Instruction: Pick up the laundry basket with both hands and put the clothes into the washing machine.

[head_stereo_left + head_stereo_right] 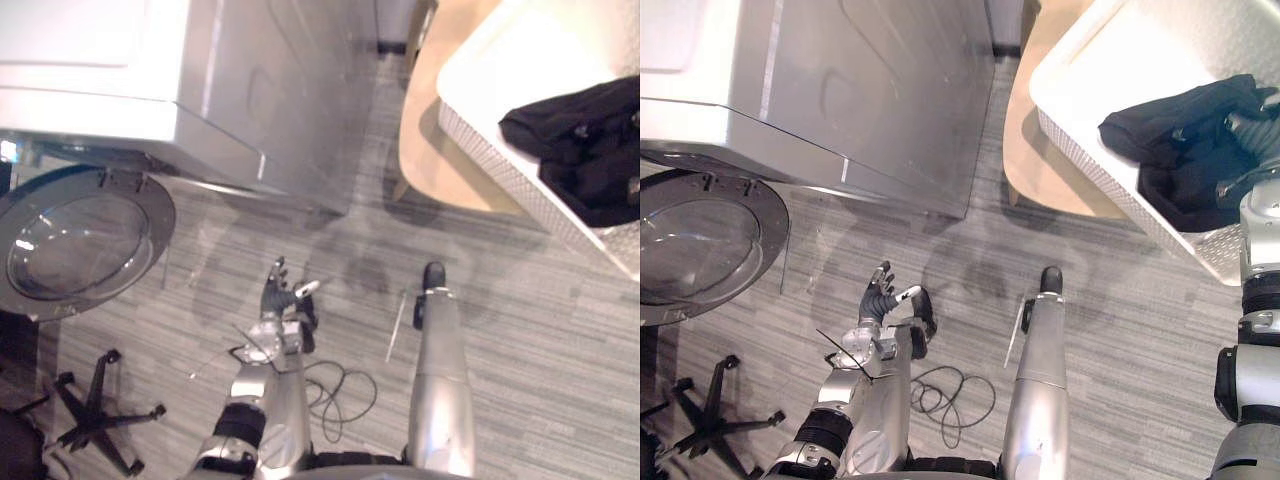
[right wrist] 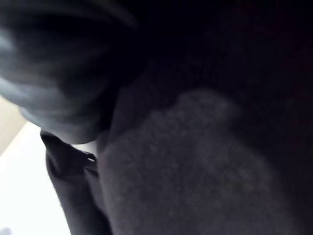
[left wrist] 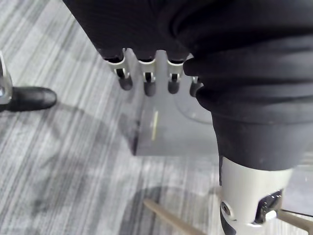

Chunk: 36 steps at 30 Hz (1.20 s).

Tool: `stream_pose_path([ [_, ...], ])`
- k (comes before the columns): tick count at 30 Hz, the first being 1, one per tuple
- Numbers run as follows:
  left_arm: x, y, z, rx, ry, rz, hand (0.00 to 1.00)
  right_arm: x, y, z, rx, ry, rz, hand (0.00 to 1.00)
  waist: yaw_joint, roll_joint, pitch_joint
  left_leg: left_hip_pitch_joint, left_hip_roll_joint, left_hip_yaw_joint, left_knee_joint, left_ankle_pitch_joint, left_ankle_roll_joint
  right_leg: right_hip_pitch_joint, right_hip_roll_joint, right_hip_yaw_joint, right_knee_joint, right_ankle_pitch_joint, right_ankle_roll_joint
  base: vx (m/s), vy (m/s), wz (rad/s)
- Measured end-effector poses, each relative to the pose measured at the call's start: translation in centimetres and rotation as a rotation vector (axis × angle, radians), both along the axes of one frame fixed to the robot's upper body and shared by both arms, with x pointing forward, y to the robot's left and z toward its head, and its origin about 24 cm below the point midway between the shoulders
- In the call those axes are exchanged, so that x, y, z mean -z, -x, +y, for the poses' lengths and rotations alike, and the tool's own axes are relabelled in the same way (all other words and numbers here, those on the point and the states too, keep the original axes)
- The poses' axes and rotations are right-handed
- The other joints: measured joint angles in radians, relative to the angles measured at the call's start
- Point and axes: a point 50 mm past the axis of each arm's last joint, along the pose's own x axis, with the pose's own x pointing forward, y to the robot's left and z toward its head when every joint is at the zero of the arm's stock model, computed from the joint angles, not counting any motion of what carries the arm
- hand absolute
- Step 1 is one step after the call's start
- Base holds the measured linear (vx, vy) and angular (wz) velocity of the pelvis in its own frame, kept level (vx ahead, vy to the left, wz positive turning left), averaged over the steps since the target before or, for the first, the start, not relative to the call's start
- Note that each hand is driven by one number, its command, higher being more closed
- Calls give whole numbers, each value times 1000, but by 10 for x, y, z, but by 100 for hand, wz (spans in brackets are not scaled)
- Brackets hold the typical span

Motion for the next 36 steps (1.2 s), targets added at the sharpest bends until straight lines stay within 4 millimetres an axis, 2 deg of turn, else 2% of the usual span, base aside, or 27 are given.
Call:
stream_pose_path([
  [5,31,21,14,-61,3,138,0,-33,9,14,-109,-53,-193,100,2,-47,-40,131,11,13,-79,4,-6,134,8,-22,-77,13,-4,160,38,-14],
  [7,47,33,19,-85,3,214,0,-39,13,14,-144,-103,-251,100,5,-66,-82,180,20,23,-118,6,-10,182,15,-34,-116,20,-5,167,34,-12],
  [9,65,48,23,-114,13,306,0,-45,18,10,-162,-154,-321,100,3,-80,-149,234,25,25,-168,11,-17,243,17,-52,-164,22,-3,208,39,-2],
  [13,82,67,26,-132,8,397,0,-51,22,11,-209,-210,-377,100,4,-88,-227,329,37,35,-222,11,-17,347,21,-77,-226,23,-2,181,37,-3],
  [16,89,77,31,-161,12,435,0,-71,35,26,-302,-184,-496,100,7,-89,-266,387,37,53,-259,11,-17,402,21,-77,-266,26,4,107,34,-9],
  [19,99,94,31,-164,10,495,0,-71,51,31,-341,-157,-567,100,9,-93,-317,449,35,70,-307,12,-17,457,23,-77,-310,31,13,106,35,-10],
  [23,102,105,34,-197,35,514,0,-55,69,22,-318,-158,-603,100,4,-100,-408,509,28,84,-362,13,-17,514,28,-76,-372,40,28,102,47,-10],
  [25,94,103,41,-248,75,463,0,-43,71,16,-296,-196,-613,100,2,-104,-455,535,22,91,-387,13,-17,536,28,-73,-402,47,36,99,61,-11],
  [28,53,83,68,-390,136,229,0,-24,74,10,-276,-262,-623,100,-1,-105,-487,566,19,90,-403,12,-15,595,28,-71,-470,76,44,44,61,-8],
  [29,28,75,82,-450,151,100,0,-19,73,9,-271,-273,-617,100,-1,-103,-501,572,17,87,-411,12,-15,612,27,-73,-499,89,50,-3,59,2],
  [30,10,75,96,-539,156,17,0,-17,73,9,-272,-282,-616,100,0,-100,-509,583,15,81,-417,12,-14,631,26,-77,-525,101,53,-3,55,2],
  [32,-12,78,114,-613,119,-72,0,-16,76,9,-270,-275,-620,100,5,-98,-528,585,10,73,-422,13,-12,639,21,-78,-544,113,56,20,47,9],
  [33,-12,81,117,-631,96,-70,0,-17,78,10,-277,-277,-636,100,7,-98,-528,586,6,66,-422,15,-10,649,17,-84,-552,115,57,17,39,16],
  [34,-21,81,120,-646,69,-104,0,-17,78,11,-281,-278,-645,100,9,-97,-529,588,6,58,-422,15,-9,657,16,-91,-558,119,57,-1,27,16],
  [35,-40,78,123,-658,29,-180,0,-17,78,11,-283,-278,-644,100,13,-98,-529,591,6,52,-422,15,-9,665,15,-96,-561,120,58,-33,13,11],
  [36,-71,73,125,-654,-30,-316,0,-17,78,12,-294,-272,-643,100,23,-96,-536,597,6,50,-423,15,-9,672,14,-97,-563,121,58,-48,12,8],
])
